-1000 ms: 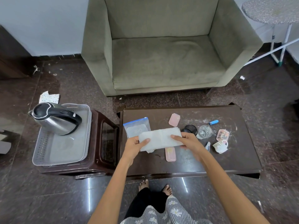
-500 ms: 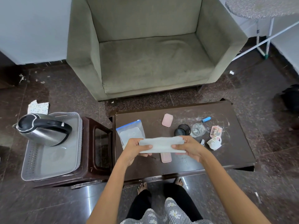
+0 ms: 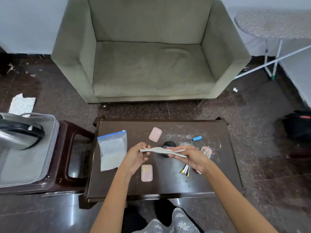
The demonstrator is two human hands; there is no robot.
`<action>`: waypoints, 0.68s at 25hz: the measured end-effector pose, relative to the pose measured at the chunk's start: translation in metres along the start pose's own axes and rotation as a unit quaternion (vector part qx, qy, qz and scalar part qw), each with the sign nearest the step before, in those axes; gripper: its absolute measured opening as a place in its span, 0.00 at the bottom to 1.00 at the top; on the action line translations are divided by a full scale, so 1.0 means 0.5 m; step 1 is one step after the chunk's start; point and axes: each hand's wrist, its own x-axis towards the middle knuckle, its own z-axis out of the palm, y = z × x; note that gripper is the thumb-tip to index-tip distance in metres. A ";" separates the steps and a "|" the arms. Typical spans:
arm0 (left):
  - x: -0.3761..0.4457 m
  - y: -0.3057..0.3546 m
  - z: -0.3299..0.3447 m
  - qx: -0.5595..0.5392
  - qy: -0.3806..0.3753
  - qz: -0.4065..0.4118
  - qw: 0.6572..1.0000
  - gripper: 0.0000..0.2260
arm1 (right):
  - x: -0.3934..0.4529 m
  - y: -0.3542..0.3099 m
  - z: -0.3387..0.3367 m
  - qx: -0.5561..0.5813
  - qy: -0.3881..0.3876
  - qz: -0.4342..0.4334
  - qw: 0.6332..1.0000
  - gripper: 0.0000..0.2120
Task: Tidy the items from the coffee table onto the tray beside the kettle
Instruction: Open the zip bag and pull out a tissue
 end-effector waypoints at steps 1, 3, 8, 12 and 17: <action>0.012 -0.014 0.015 -0.031 0.035 0.008 0.999 0.13 | 0.007 -0.007 -0.021 0.008 0.024 -0.005 1.000 0.16; 0.039 -0.042 0.039 -0.048 0.114 0.038 0.992 0.10 | 0.021 -0.017 -0.066 -0.002 0.084 -0.030 0.996 0.17; 0.102 -0.113 0.076 0.009 0.167 0.073 0.983 0.11 | 0.105 -0.005 -0.157 -0.147 0.220 -0.084 0.961 0.19; 0.137 -0.172 0.084 0.031 0.174 0.056 0.983 0.11 | 0.197 0.042 -0.181 -0.397 0.253 -0.087 0.878 0.17; 0.175 -0.234 0.072 0.040 0.172 0.062 0.982 0.10 | 0.298 0.084 -0.173 -0.508 0.214 -0.086 0.830 0.13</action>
